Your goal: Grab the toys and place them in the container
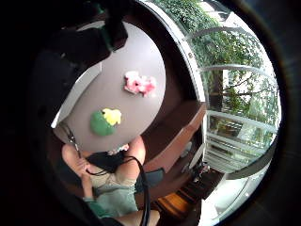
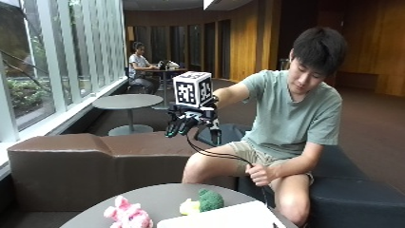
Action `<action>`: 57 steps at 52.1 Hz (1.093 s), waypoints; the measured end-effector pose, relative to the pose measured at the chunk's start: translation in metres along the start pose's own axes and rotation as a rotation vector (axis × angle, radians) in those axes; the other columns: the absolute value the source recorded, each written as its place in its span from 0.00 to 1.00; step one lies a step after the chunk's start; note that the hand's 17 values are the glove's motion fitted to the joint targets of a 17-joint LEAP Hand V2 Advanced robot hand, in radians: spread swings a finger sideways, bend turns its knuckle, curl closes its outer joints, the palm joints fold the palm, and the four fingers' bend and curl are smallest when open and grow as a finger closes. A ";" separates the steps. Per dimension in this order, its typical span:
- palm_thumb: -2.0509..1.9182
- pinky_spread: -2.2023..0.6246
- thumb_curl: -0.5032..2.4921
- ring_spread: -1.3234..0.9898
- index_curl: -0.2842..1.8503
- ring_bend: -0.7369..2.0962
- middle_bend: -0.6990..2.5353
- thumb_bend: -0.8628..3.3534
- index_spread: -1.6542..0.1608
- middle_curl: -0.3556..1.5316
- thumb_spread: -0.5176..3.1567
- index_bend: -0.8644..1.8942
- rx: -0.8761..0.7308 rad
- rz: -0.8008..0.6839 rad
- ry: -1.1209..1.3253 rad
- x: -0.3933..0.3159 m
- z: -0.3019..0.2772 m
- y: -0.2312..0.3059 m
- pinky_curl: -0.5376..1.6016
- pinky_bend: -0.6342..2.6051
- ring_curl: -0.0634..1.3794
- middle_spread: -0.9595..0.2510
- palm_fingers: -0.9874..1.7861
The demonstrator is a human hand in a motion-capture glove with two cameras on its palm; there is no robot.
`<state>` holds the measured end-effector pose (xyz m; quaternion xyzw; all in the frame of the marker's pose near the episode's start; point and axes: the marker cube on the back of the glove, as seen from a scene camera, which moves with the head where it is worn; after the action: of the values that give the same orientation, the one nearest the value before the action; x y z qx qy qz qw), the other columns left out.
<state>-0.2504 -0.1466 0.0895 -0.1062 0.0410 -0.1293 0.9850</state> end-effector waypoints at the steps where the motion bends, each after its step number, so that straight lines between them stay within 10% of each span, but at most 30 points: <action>1: 0.53 0.78 0.34 0.55 0.26 0.51 0.26 0.20 0.83 0.42 0.49 0.34 0.008 -0.003 -0.012 0.005 0.004 0.005 0.44 0.57 0.33 0.82 0.28; 29: 0.54 0.79 0.30 0.57 0.24 0.42 0.25 0.20 0.80 0.39 0.49 0.34 -0.374 -0.172 -0.085 0.034 0.318 0.057 0.41 0.54 0.28 0.82 0.24; 45: 0.57 0.81 0.31 0.58 0.25 0.34 0.29 0.21 0.76 0.38 0.49 0.38 -0.130 -0.146 -0.106 0.045 0.352 0.031 0.40 0.49 0.23 0.78 0.35; 57: 0.63 0.74 0.34 0.47 0.27 0.57 0.36 0.24 0.76 0.44 0.49 0.38 0.024 -0.069 -0.224 0.051 0.357 0.025 0.37 0.42 0.36 0.66 0.60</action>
<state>-0.1562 -0.0654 0.4290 -0.1096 -0.0748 -0.1510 0.9796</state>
